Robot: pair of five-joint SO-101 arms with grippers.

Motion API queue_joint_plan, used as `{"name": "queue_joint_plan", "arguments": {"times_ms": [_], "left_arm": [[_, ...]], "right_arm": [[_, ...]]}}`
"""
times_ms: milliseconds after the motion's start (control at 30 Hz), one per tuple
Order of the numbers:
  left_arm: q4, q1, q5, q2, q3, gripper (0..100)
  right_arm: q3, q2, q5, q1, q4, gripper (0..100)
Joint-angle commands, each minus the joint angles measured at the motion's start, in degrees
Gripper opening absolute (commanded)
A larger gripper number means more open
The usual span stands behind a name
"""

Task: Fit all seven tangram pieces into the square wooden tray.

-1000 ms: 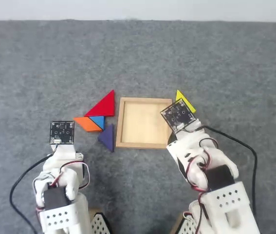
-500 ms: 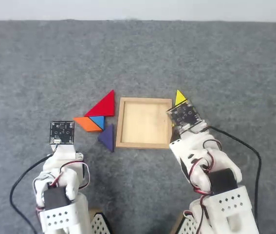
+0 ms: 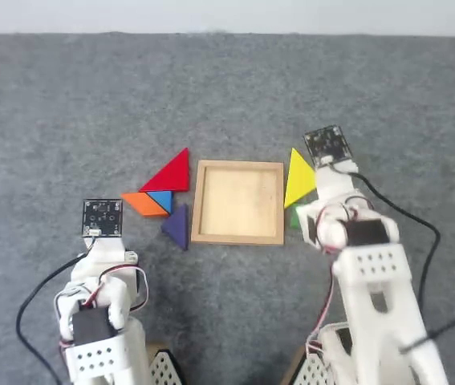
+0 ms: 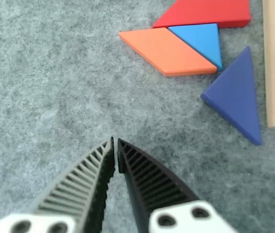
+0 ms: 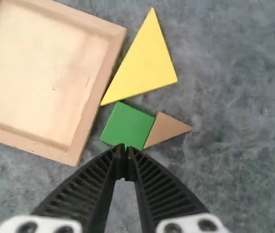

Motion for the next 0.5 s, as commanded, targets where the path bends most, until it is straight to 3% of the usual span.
{"name": "queue_joint_plan", "arguments": {"times_ms": [0,133,300,467], "left_arm": [[0.3,-0.3,-0.5,-0.9,-0.6,2],[0.3,-0.3,-0.5,-0.9,-0.6,2],[0.3,-0.3,-0.5,-0.9,-0.6,2],[0.3,-0.3,-0.5,-0.9,-0.6,2]], "right_arm": [[-4.5,4.7,-0.9,0.8,-2.8,9.5],[-4.6,7.9,-1.2,0.8,-5.1,15.6],[-5.7,10.2,-11.7,0.5,-9.4,16.9],[-10.7,16.5,-21.2,0.4,-10.2,32.8]]}}
